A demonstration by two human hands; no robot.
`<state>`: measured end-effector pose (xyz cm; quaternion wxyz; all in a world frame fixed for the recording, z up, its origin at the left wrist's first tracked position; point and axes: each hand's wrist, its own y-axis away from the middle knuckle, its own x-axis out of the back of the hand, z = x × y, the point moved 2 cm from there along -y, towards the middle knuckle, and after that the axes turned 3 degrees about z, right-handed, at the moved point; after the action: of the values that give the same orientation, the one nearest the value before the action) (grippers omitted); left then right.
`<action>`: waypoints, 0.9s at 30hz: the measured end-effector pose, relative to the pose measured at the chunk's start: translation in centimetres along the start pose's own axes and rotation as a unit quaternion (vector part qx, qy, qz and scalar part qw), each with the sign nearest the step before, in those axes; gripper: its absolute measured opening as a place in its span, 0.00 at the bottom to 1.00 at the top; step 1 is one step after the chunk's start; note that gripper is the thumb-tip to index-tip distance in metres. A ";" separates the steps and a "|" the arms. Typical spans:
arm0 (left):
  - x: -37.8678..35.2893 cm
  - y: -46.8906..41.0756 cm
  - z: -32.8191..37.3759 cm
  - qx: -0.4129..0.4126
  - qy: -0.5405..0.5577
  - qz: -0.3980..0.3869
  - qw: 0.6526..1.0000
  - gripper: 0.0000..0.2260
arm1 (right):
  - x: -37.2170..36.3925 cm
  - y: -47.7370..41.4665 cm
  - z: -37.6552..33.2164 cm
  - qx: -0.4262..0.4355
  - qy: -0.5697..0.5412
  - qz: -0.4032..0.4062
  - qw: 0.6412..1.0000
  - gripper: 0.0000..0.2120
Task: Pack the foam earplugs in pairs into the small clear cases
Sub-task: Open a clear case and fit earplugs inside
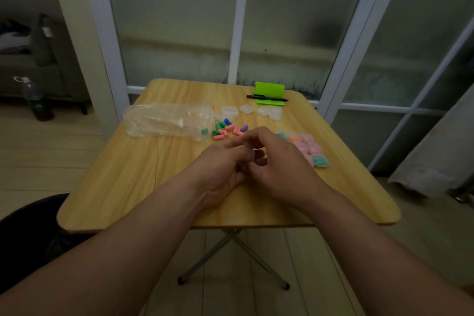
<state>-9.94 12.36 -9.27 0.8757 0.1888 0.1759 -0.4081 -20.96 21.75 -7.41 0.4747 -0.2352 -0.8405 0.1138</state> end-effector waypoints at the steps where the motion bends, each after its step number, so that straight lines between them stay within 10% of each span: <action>1: -0.1 0.1 0.0 0.009 0.006 -0.005 1.000 0.15 | 0.2 0.0 0.1 -0.002 -0.003 0.003 1.000 0.20; 27: -0.1 -0.5 1.3 0.011 -0.080 0.119 0.990 0.19 | 3.4 -1.0 5.3 -0.037 0.193 -0.042 0.980 0.16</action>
<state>-10.18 11.57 -8.20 0.9273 0.1846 0.0773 -0.3163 -27.24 22.79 -7.29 0.6229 -0.2348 -0.7461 0.0149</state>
